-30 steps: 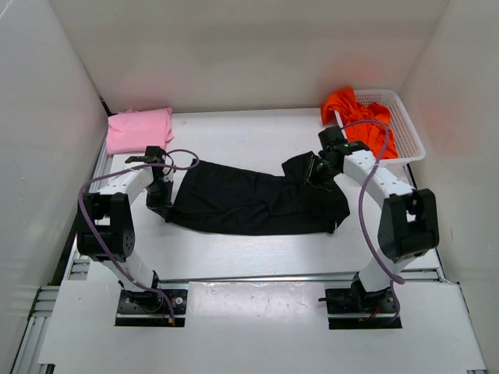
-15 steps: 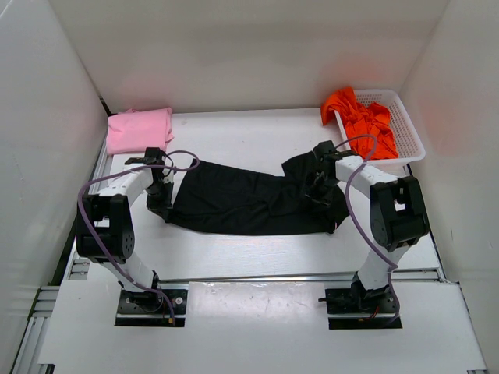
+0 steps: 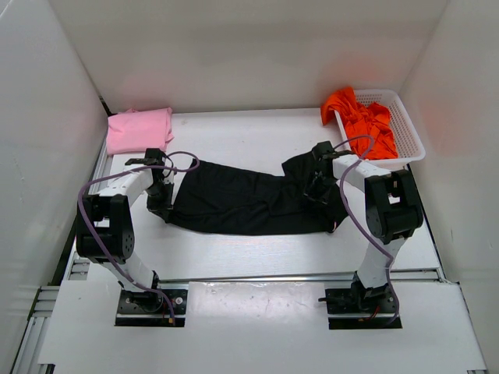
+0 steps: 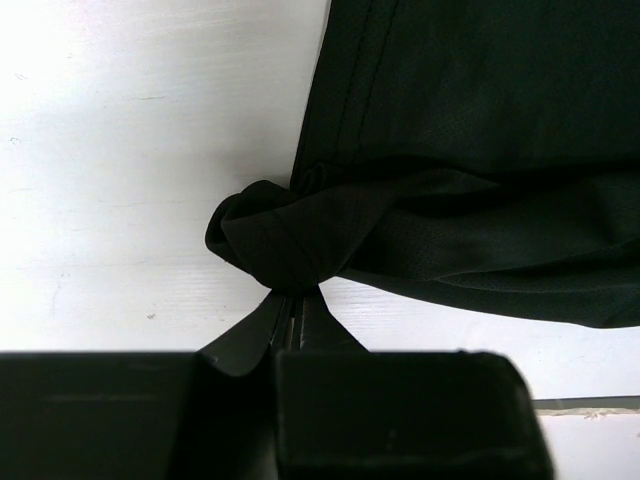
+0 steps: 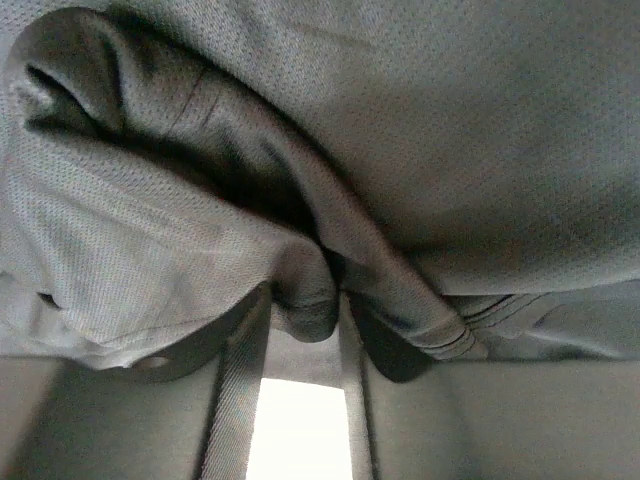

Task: Fold and stack the t-shirts
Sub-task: Flatten out the tshirt

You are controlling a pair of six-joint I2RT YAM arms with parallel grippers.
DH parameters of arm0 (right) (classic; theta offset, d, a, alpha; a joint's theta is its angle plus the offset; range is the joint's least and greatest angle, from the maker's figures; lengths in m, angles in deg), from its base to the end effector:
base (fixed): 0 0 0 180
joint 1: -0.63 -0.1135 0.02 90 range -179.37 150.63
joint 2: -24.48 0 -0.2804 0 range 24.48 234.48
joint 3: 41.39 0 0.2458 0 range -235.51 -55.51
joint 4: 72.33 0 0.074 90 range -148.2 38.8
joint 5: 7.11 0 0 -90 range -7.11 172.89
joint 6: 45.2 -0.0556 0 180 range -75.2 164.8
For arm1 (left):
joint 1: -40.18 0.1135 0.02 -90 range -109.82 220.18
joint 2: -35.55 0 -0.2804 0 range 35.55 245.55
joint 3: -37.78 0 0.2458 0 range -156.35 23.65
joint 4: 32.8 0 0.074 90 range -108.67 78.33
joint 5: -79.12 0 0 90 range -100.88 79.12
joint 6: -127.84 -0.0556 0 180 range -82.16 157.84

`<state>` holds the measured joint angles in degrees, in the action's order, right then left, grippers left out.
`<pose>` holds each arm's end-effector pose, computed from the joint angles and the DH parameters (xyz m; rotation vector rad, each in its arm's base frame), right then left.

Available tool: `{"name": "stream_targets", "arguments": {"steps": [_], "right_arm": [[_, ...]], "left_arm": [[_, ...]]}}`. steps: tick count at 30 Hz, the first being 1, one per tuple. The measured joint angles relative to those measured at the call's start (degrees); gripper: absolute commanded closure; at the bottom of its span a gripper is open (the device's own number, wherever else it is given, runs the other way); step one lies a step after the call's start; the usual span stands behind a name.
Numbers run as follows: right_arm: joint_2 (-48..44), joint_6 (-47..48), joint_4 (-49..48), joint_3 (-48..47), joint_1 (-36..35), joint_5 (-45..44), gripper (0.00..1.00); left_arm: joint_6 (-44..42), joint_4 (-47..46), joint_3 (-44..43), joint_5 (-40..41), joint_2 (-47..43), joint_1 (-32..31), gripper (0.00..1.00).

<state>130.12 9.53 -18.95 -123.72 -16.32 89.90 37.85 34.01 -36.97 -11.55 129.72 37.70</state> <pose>0.3338 0.1088 0.1605 0.4519 2.9358 0.3159 0.2804 -0.0128 0.1821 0.0669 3.0753 -0.0202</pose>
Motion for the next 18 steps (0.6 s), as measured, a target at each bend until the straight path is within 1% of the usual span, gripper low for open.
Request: {"name": "stream_targets", "arguments": {"steps": [1,3,4,7,8,11,18], "right_arm": [[0.4,0.1,-0.1,-0.3,0.0,0.0,0.69],[0.5,0.2,-0.2,-0.7,0.0,-0.1,0.74],[0.5,0.3,-0.2,-0.9,0.0,-0.4,0.79],[0.5,0.6,-0.2,-1.4,0.0,-1.0,0.79],[0.5,0.8,-0.2,-1.6,0.0,-1.3,0.75],[0.6,1.4,0.3,-2.5,0.0,-2.3,0.7],[1.4,2.6,1.0,-4.6,0.0,-3.6,0.7]], "left_arm": [[0.0,0.0,0.0,0.0,0.0,0.0,0.9],[0.0,0.0,0.0,0.0,-0.1,0.0,0.9],[0.0,0.0,0.0,0.0,-0.2,0.0,0.9],[0.0,0.0,0.0,0.0,-0.4,0.0,0.9],[0.0,0.0,0.0,0.0,-0.4,0.0,0.9],[0.0,0.0,0.0,0.0,-0.4,0.0,0.9],[0.0,0.0,0.0,0.0,-0.4,0.0,0.9]]}}
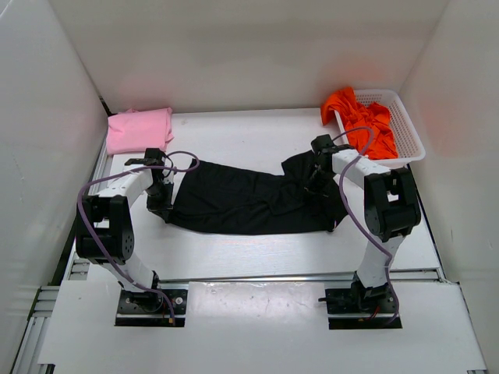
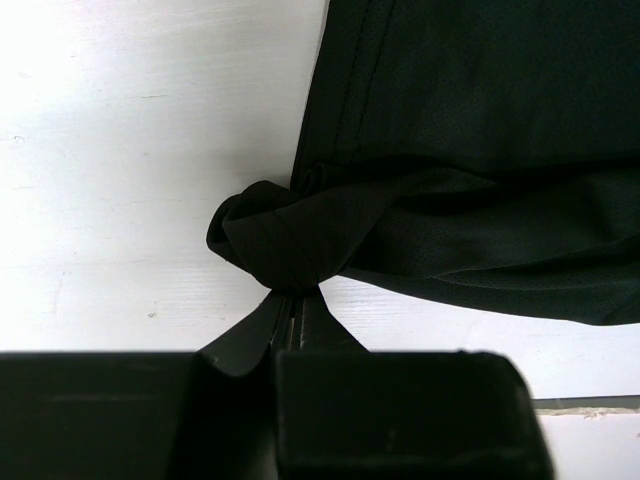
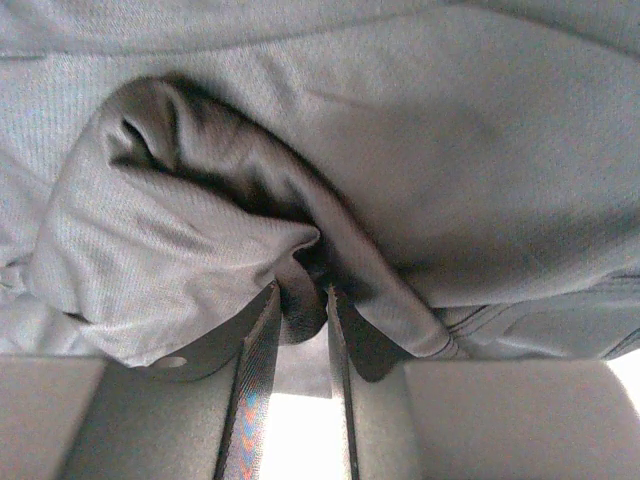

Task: Fold and stack the t-shirts
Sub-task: Flatten out the tshirt

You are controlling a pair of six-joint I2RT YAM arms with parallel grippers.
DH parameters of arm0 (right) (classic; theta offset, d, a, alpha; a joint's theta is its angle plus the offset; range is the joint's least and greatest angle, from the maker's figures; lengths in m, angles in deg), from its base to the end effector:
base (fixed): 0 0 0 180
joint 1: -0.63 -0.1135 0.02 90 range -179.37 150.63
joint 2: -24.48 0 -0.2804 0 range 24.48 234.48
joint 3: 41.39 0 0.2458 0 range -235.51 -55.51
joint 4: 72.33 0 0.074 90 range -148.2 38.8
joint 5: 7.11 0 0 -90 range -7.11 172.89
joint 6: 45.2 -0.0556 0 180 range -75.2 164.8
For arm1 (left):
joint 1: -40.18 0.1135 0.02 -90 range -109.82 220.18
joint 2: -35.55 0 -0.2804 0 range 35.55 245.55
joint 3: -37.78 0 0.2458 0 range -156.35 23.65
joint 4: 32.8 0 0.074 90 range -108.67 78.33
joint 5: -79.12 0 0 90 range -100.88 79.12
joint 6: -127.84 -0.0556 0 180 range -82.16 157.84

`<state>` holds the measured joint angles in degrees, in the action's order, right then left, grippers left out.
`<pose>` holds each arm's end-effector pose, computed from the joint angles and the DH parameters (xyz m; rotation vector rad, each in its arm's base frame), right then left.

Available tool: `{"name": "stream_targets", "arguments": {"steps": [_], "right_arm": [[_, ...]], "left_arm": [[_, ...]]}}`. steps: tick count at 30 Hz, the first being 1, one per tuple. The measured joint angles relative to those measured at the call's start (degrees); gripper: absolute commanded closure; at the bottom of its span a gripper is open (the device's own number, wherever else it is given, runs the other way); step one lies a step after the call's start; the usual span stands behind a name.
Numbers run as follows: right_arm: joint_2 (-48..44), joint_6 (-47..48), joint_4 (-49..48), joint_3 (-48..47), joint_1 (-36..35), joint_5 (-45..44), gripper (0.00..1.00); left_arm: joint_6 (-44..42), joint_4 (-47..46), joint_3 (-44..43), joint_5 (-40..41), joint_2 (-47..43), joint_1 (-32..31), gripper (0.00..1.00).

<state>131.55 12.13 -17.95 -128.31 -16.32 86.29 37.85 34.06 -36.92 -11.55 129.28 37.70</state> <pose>0.3507 0.1103 0.1721 0.3865 2.8856 0.2444 0.2796 -0.0128 0.1839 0.0668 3.0693 -0.0203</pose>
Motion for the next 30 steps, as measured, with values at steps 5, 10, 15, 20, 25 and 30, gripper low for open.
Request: {"name": "stream_targets", "arguments": {"steps": [5,10,15,20,25,30], "right_arm": [[0.5,0.3,0.1,-0.5,0.0,-0.2,0.96],[0.5,0.5,0.3,-0.8,0.0,0.3,1.0],[8.3,0.2,9.2,-20.1,2.1,4.7,1.0],[21.4,-4.4,8.6,-63.0,8.6,13.0,1.0],[-4.5,-7.6,-3.4,-45.3,14.5,14.9,1.0],[-27.9,-4.3,-8.0,-27.8,13.0,14.7,1.0]], "left_arm": [[0.0,0.0,0.0,0.0,0.0,0.0,0.9],[0.0,0.0,0.0,0.0,0.0,0.0,0.9],[0.0,4.4,-9.4,-0.4,2.8,0.0,0.9],[0.0,4.8,-49.2,-1.8,13.7,1.3,0.9],[0.0,-3.1,-56.4,-2.1,4.9,3.1,0.9],[0.0,-6.0,-41.4,-3.1,-7.9,2.4,0.9]]}}
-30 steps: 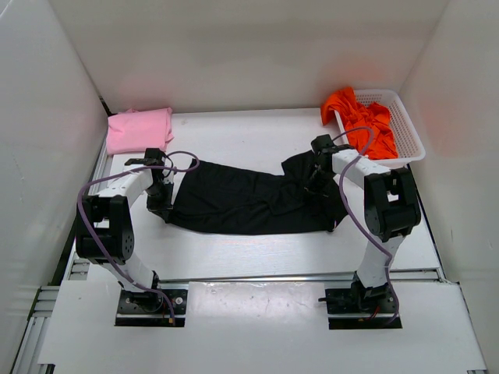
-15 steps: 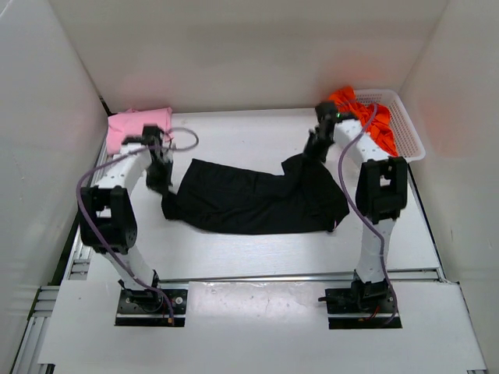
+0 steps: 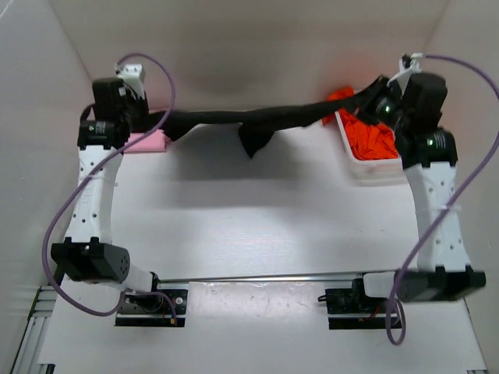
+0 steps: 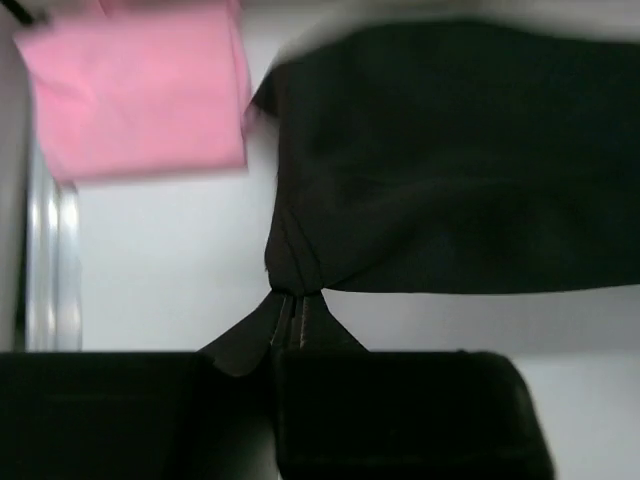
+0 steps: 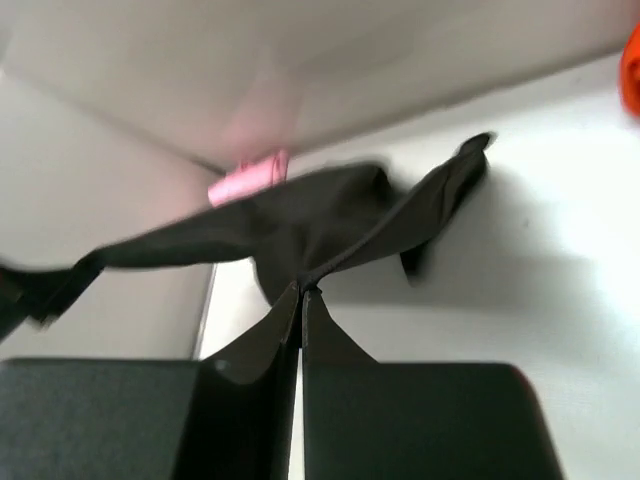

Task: Fold and stack the t-shirts
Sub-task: Flatten out the tshirt

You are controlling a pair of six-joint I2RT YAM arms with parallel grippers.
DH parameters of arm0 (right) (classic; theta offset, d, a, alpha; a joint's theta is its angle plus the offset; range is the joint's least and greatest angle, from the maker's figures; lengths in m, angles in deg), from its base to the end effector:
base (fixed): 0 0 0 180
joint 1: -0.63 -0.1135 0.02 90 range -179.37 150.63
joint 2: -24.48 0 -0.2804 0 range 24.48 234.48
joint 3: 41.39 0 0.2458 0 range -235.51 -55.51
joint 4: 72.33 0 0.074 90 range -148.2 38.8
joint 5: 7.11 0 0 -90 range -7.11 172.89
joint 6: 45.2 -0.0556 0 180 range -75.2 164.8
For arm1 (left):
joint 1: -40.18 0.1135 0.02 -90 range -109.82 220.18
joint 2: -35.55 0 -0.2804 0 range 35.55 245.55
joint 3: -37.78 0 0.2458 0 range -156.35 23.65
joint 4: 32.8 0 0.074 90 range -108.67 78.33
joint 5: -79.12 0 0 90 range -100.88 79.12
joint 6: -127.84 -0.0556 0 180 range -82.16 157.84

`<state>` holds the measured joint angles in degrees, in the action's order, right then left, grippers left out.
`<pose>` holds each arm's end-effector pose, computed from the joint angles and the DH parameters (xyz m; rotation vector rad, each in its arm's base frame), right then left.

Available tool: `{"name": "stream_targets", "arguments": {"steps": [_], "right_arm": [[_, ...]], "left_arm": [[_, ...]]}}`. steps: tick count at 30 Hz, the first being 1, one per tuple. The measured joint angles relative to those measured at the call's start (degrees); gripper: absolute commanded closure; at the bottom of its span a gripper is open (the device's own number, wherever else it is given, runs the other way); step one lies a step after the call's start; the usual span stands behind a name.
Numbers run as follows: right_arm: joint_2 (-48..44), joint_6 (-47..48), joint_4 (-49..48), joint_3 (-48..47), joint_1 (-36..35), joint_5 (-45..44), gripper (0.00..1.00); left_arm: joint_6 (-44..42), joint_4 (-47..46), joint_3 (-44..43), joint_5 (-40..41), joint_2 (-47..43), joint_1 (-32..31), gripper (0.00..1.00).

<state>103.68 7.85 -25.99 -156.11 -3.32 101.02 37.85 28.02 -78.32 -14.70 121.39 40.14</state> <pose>0.2902 0.0374 0.5079 0.2840 1.7967 0.7907 0.3235 -0.0039 0.4512 0.0406 2.1033 -0.0707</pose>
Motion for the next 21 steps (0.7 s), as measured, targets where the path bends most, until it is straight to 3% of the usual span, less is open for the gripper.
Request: {"name": "stream_targets", "arguments": {"steps": [9,13,17,21], "right_arm": [[-15.8,2.3,1.0,48.6,-8.3,-6.5,1.0],[-28.8,-1.2,2.9,68.2,-14.7,-8.9,1.0],[-36.5,-6.2,3.3,79.6,-18.9,-10.0,1.0],[-38.6,-11.0,3.3,83.7,-23.3,-11.1,1.0]], "left_arm": [[0.0,1.7,37.2,2.2,-4.9,-0.4,0.9],[0.0,2.8,49.3,4.9,-11.6,-0.4,0.9],[0.0,2.8,56.4,6.9,-14.8,-0.4,0.9],[0.0,3.1,61.6,8.4,-14.3,-0.4,0.9]]}}
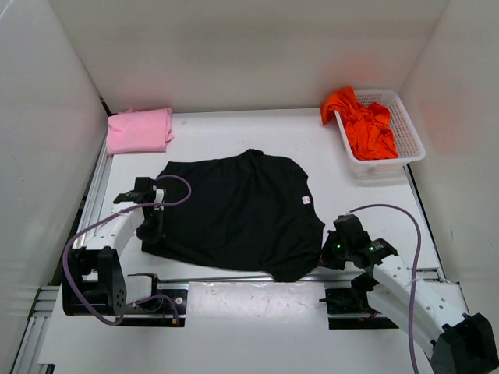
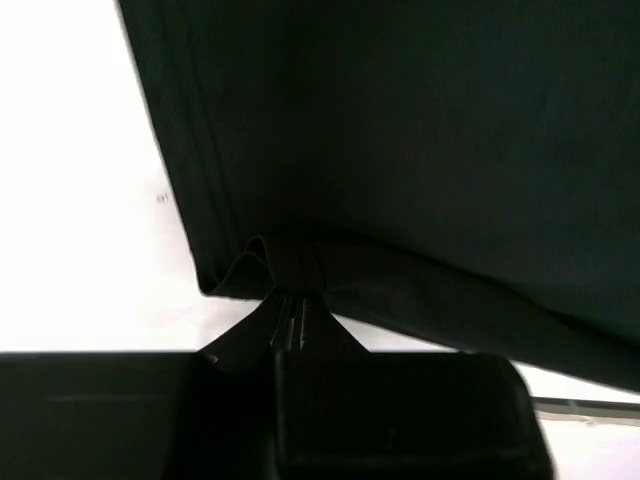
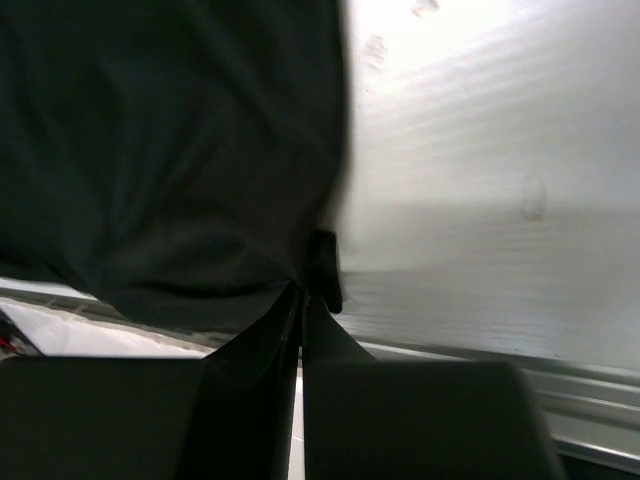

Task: Fold and stack the t-shirts
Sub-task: Flatten out the tshirt

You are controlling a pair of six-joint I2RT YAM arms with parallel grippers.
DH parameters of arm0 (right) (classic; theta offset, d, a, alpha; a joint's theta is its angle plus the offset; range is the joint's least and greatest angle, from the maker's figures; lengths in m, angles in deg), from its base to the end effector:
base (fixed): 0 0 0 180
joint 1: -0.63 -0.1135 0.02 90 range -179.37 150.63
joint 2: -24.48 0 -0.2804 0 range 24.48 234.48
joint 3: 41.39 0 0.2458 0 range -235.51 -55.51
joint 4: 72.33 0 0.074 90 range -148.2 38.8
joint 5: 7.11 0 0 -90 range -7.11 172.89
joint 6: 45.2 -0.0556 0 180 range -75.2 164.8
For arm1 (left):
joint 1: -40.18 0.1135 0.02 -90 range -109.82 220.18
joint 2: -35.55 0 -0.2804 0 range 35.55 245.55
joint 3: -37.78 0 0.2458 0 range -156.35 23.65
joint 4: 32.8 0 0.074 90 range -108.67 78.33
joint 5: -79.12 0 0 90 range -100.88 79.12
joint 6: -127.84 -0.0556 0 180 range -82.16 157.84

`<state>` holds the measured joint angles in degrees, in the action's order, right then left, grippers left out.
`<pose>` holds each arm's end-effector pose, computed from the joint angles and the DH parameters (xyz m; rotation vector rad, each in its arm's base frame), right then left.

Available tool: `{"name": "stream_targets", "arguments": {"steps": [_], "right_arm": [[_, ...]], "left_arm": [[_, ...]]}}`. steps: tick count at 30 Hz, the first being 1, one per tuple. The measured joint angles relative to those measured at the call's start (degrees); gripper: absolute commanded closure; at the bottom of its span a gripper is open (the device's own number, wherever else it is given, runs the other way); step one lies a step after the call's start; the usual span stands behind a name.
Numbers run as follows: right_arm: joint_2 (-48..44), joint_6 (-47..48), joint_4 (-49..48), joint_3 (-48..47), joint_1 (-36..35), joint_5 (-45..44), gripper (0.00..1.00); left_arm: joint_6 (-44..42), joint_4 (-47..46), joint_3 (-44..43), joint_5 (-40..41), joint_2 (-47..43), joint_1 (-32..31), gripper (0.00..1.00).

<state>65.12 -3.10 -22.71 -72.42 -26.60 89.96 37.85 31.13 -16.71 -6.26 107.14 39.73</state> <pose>0.0997 0.0590 0.1441 0.4439 2.6928 0.5914 0.1866 0.0030 0.1794 0.0020 2.9825 0.1194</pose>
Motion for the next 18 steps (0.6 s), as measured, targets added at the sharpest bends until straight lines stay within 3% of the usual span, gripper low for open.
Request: {"name": "stream_targets", "arguments": {"steps": [5,13,16,18], "right_arm": [[0.6,-2.3,-1.3,-1.2,-1.4,-2.2,1.0],[15.2,1.8,-2.4,-16.5,-1.2,-5.6,1.0],[23.6,5.3,-2.0,-22.7,2.5,-4.3,1.0],[32.2,8.5,0.9,-31.3,7.6,-2.8,1.0]], "left_arm": [[0.0,0.1,1.5,2.0,-1.3,0.5,0.9],[0.0,1.1,0.8,3.3,-5.3,2.2,0.9],[0.0,2.5,-2.6,3.1,-1.8,2.2,0.9],[0.0,4.8,-10.4,2.7,5.7,2.2,0.9]]}}
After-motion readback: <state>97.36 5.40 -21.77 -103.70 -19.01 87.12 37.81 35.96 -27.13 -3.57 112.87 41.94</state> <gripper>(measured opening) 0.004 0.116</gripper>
